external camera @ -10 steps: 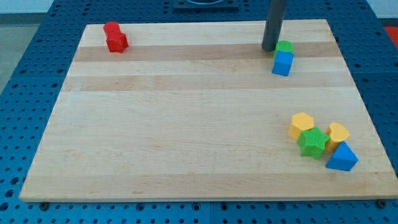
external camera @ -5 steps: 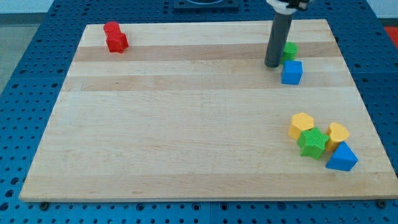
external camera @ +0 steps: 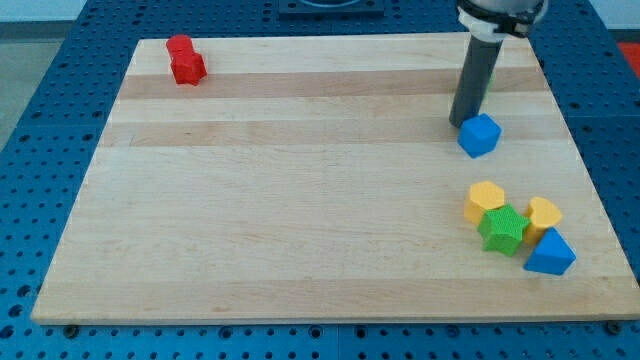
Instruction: Separate the cube and green circle
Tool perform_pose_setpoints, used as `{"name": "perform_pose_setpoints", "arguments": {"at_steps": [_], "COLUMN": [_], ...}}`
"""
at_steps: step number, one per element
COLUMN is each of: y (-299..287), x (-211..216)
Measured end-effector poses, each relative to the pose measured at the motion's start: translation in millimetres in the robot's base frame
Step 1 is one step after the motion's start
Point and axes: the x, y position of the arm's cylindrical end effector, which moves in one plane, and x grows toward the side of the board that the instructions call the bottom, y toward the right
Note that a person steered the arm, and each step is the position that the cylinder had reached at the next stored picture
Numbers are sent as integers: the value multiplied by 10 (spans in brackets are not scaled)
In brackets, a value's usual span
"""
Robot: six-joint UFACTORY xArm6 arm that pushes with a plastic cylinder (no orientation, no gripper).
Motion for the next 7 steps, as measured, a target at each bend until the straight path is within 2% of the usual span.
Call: {"name": "perform_pose_setpoints", "arguments": {"at_steps": [3,5,7], "y": [0,62,301], "x": [713,454,488]}}
